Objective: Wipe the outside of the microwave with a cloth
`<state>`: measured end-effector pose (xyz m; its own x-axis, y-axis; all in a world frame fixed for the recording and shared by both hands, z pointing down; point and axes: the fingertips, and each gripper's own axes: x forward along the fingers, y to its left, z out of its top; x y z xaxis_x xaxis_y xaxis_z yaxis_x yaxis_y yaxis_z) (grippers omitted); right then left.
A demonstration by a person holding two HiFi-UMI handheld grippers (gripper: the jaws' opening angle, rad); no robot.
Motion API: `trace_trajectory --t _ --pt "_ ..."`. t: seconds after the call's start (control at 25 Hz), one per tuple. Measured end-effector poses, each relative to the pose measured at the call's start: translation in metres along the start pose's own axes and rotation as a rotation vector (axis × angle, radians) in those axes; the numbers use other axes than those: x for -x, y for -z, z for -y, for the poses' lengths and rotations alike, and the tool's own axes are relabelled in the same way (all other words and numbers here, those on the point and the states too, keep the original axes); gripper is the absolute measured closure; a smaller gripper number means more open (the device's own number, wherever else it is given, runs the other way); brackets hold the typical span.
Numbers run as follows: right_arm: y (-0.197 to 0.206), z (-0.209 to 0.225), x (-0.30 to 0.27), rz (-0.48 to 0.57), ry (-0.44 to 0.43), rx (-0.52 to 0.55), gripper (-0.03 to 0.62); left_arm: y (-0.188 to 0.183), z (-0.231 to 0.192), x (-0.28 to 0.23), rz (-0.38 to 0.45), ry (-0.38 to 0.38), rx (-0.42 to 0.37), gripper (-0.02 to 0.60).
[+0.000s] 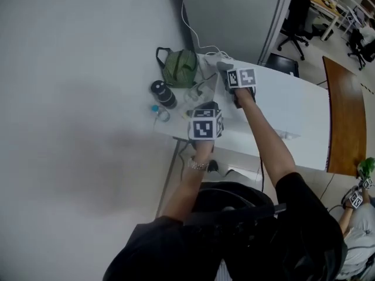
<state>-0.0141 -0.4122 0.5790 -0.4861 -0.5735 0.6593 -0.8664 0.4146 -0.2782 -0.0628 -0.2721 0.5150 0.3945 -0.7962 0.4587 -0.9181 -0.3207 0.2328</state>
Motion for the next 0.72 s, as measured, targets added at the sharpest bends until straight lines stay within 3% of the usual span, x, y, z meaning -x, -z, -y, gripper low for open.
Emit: trace_trajectory --t 0.16,0.36,0.52,0.72 --pt "0.007 0.029 -0.029 -0.099 0.07 0.021 0.558 0.003 -0.019 -0.005 -0.011 -0.029 0.017 0.589" --pt "0.015 0.081 -0.01 -0.163 0.199 0.117 0.557 -0.012 -0.023 -0.014 0.0 -0.042 0.023 0.588" --pt "0.02 0.137 0.023 -0.163 0.208 0.022 0.557 -0.025 -0.009 -0.029 0.011 -0.008 0.019 0.589" --pt "0.046 0.227 0.088 -0.149 0.317 -0.072 0.557 -0.025 0.021 -0.042 -0.007 0.054 -0.004 0.588"
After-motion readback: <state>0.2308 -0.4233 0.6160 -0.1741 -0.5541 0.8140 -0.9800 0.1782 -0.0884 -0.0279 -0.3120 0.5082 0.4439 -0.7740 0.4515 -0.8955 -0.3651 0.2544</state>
